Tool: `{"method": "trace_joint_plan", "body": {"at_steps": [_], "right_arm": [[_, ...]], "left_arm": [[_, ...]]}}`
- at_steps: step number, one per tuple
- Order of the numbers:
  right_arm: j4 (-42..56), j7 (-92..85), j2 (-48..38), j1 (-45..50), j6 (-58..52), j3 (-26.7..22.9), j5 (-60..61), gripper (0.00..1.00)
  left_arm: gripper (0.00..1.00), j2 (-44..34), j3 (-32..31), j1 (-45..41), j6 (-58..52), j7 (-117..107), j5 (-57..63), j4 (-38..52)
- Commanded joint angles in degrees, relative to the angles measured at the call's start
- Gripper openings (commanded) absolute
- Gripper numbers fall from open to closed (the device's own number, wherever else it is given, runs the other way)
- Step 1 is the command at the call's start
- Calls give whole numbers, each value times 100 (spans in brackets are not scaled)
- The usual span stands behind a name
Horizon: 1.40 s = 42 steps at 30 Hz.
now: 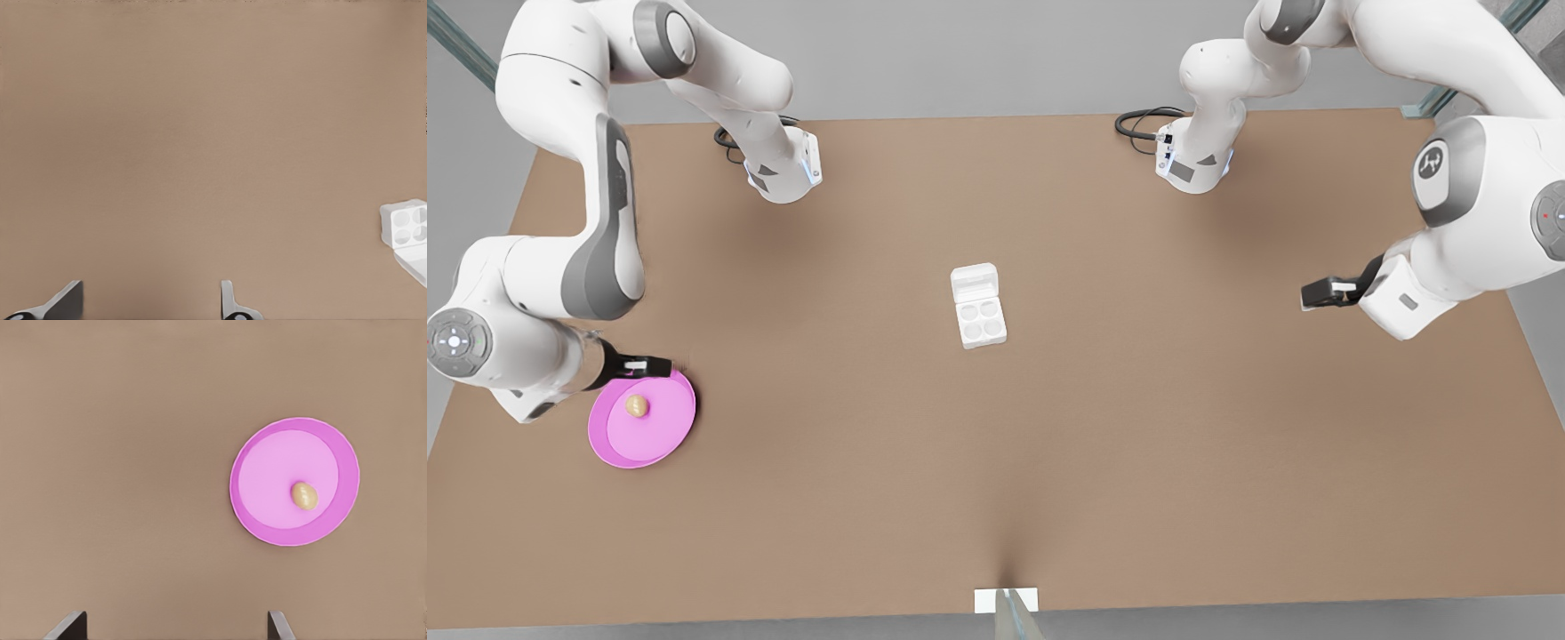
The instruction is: Pack egg into the box and close the box lid
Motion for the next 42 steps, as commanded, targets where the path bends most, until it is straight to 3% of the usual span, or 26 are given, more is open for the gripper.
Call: {"method": "trace_joint_plan", "body": {"at_steps": [1, 5, 8, 10, 13, 17, 19, 21, 29, 34, 36, 42], "right_arm": [[67, 234, -35, 9, 280, 37, 89, 100], [67, 146, 35, -35, 420, 28, 133, 100], [-39, 164, 765, -158, 1448, 2, 54, 100], [58, 155, 1134, -536, 1492, -51, 27, 100], [954, 146, 2013, -941, 1519, -253, 10, 100], [559, -592, 1970, -1099, 1659, -174, 27, 100], [-214, -610, 1873, -1872, 2248, 714, -192, 100], [-926, -592, 1556, -2057, 2617, 881, -377, 100], [-1190, -1085, 1644, -2311, 2872, 890, -1203, 100], [-2025, -1049, 1583, -2531, 3935, 986, -1634, 100], [-2289, -1023, 1600, -3375, 4129, 1628, -2258, 100], [-2403, -1023, 1653, -3402, 4560, 1619, -2267, 100]], "left_arm": [[100, -49, -2, -3, 638, -368, -11, -63], [100, -286, -19, 6, 331, -237, -38, -45], [100, 170, -64, -135, 655, -211, 165, -115], [100, 416, -63, -205, 919, -263, 182, -107], [100, 478, -63, -223, 1033, -280, 191, -115], [100, 592, -63, -275, 1033, -272, 200, -124], [100, 654, -63, -284, 1086, -281, 218, -124], [100, 680, -63, -337, 1077, -289, 235, -124], [100, 680, -63, -416, 1121, -404, 235, -115], [100, 715, -63, -407, 1174, -404, 235, -115], [100, 715, -63, -407, 1183, -404, 235, -115], [100, 715, -63, -398, 1183, -404, 235, -115]]}}
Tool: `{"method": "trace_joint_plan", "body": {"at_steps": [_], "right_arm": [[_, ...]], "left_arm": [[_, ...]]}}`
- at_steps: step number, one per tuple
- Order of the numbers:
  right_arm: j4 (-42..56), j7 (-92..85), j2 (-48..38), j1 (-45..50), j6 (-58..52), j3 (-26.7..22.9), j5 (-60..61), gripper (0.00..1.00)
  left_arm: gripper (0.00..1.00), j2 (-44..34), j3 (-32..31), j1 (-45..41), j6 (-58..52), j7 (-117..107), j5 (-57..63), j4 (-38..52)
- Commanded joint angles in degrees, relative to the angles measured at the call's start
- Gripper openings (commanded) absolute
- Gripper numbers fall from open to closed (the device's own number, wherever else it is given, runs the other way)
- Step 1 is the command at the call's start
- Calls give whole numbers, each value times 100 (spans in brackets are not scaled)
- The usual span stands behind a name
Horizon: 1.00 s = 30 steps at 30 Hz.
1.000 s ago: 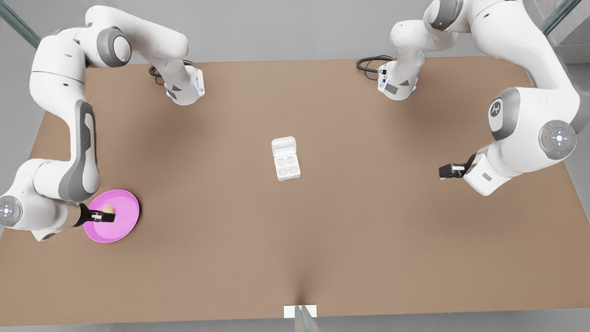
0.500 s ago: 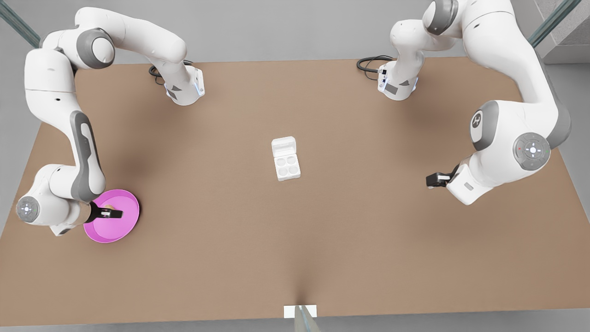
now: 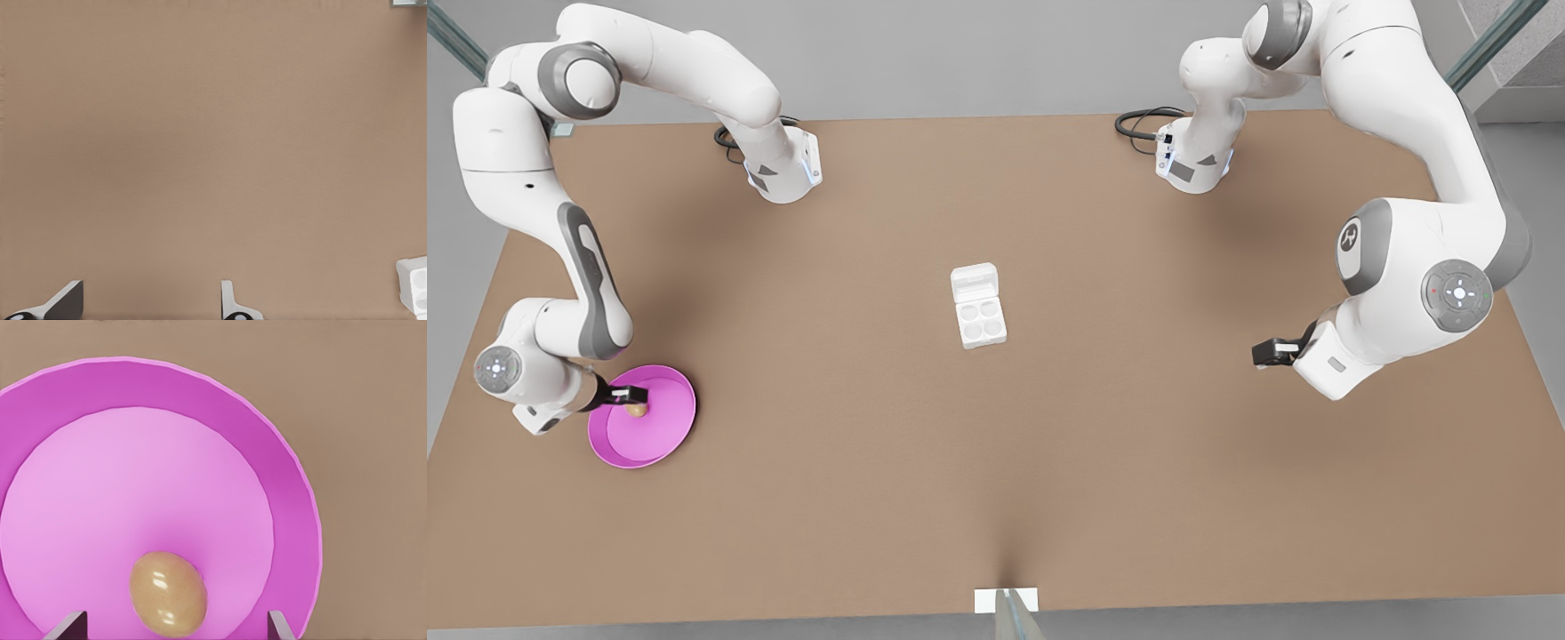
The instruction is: Pack egg into the box and close the box lid
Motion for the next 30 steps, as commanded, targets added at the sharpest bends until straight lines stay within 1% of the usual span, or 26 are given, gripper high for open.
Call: {"method": "trace_joint_plan", "body": {"at_steps": [1, 5, 6, 8, 19, 20, 21, 22, 23, 24, 27, 30], "right_arm": [[-55, -360, 19, -45, 615, 0, -108, 100], [-99, -255, 116, -54, 738, -35, -169, 100], [-204, 201, 116, -89, 817, -27, -169, 100], [-336, 545, 107, -124, 826, 17, -143, 100], [-328, 492, 318, -212, 993, 0, -169, 100], [-328, 501, 318, -212, 984, 9, -169, 98], [-319, 501, 318, -212, 984, 0, -160, 85], [-319, 519, 327, -203, 984, 0, -160, 74], [-319, 519, 318, -203, 984, 9, -160, 66], [-319, 510, 318, -203, 976, 9, -160, 65], [-319, 519, 327, -203, 975, 9, -160, 63], [-319, 519, 318, -203, 958, 9, -152, 55]], "left_arm": [[100, -6, -1, 0, 14, -76, 4, 8], [100, 3, -1, -9, 14, -76, 4, 8], [100, 3, -1, 0, 14, -76, 4, -1], [100, 3, -1, -8, 14, -76, 4, 8], [100, 3, -1, 0, 66, -76, 12, -1], [100, 3, 8, 0, 66, -76, 4, -1], [100, -14, 17, -52, 22, -84, 12, -1], [100, -23, 17, -18, 40, -76, 13, 34], [100, -23, 8, -26, 22, -84, 4, 25], [100, 3, 8, -9, 57, -84, -5, -1], [100, 73, 8, -17, 93, -84, -40, 8], [100, 56, 8, -17, 84, -93, -14, 17]]}}
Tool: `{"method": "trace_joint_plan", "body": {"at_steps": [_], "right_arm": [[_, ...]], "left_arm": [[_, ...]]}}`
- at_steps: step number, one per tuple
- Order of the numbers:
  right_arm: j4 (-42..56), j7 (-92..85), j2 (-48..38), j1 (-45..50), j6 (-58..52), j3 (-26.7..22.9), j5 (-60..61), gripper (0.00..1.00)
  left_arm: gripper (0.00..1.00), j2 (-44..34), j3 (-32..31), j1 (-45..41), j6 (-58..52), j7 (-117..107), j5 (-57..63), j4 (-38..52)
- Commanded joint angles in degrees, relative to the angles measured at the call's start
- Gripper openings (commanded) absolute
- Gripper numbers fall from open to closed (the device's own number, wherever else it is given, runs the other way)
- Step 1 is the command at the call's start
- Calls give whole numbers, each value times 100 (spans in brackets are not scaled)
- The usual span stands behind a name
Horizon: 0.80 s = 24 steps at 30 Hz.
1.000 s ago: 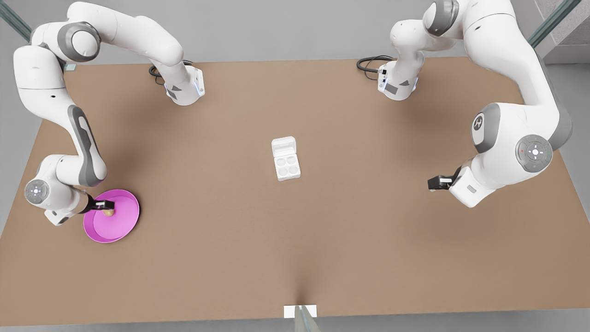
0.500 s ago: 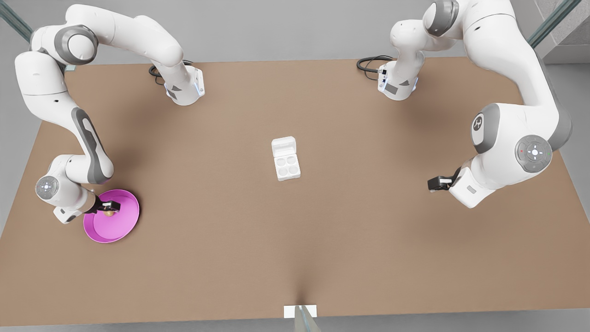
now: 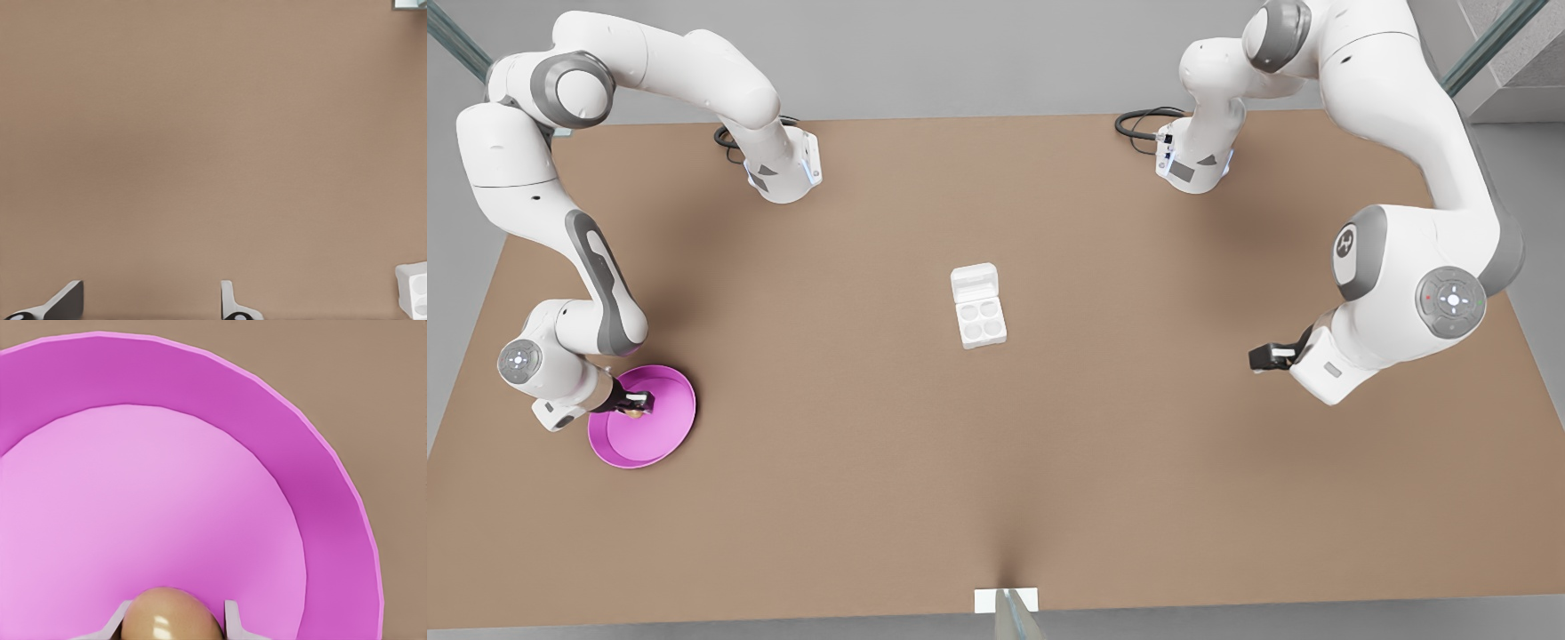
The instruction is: Pack egg into the box and close the box lid
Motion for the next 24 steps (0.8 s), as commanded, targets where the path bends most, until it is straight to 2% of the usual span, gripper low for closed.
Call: {"method": "trace_joint_plan", "body": {"at_steps": [1, 7, 10, 13, 15, 17, 21, 24], "right_arm": [[3, 151, -12, 24, -12, 1, -4, 53], [-14, 160, -231, 50, -293, 19, 13, 52], [12, 186, -521, 120, -847, 283, 75, 52], [38, 854, -829, 999, -1339, 379, 575, 52], [56, 1513, -970, 2001, -1524, 309, 1077, 52], [249, 1733, -970, 3528, -1594, -560, 1761, 52], [601, 2102, -1058, 5894, -1893, -1862, 3063, 52], [865, 2630, -1058, 6685, -2288, -1950, 3476, 54]], "left_arm": [[100, -12, -1, -7, 13, -28, 8, 16], [100, 32, -1, -25, 22, -28, -10, 7], [100, 32, -1, -7, 22, -19, -10, 7], [100, 14, -1, -7, 13, -28, 8, 8], [100, 23, -1, 2, 22, -19, -10, 7], [100, 41, -1, 2, 22, -19, -10, 7], [100, 41, -1, 11, 22, -19, -10, 7], [100, 32, -1, 2, 22, -19, 8, 7]]}}
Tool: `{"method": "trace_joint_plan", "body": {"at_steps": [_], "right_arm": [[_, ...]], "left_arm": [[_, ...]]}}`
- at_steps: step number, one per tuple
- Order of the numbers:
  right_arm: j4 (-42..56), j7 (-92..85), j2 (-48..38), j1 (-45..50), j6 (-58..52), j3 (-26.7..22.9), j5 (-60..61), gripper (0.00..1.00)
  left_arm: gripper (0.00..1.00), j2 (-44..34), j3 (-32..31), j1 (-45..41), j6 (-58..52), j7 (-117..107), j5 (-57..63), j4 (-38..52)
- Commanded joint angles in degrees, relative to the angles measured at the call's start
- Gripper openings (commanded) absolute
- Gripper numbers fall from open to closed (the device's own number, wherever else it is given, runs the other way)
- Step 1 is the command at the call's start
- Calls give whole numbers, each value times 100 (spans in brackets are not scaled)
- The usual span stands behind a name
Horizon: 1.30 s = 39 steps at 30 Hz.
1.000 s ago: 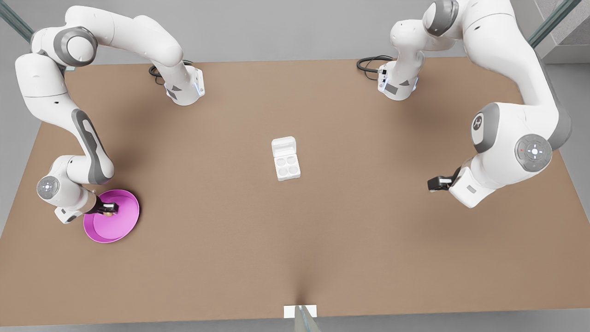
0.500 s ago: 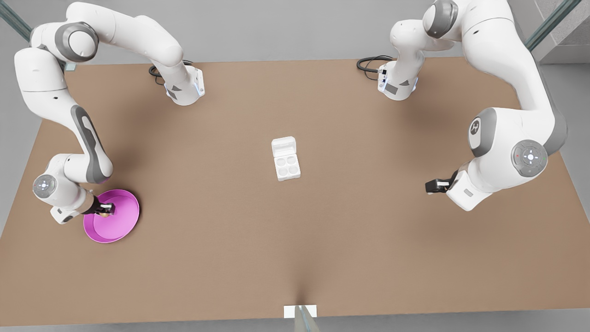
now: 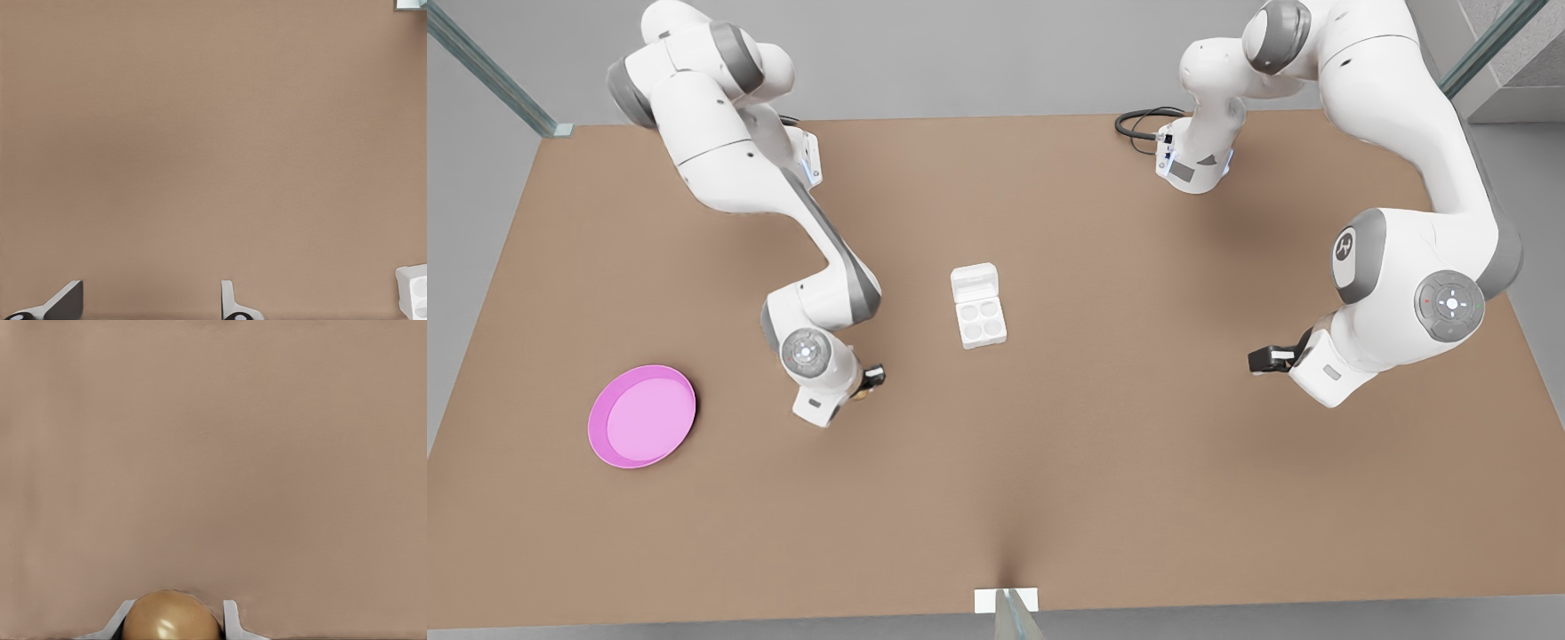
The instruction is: Pack egg into the box and close the box lid
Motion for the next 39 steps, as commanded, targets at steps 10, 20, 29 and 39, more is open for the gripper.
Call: {"method": "trace_joint_plan", "body": {"at_steps": [10, 20, 29, 39], "right_arm": [[972, 2454, 430, 2835, -781, -1790, 2273, 54], [911, 2858, 685, 3934, -737, -2291, 2756, 56], [253, 1954, -132, 2678, -948, -2238, 2238, 100], [436, -2028, -2795, -2068, -3417, -1018, 163, 100]], "left_arm": [[100, 10, -1, 7, 42, -5, -4, -7], [100, 19, -1, 7, 42, -5, 14, -7], [100, 2, -1, 7, 33, -13, 14, -7], [100, -1185, -141, -1417, 1343, -2817, 242, -2626]]}}
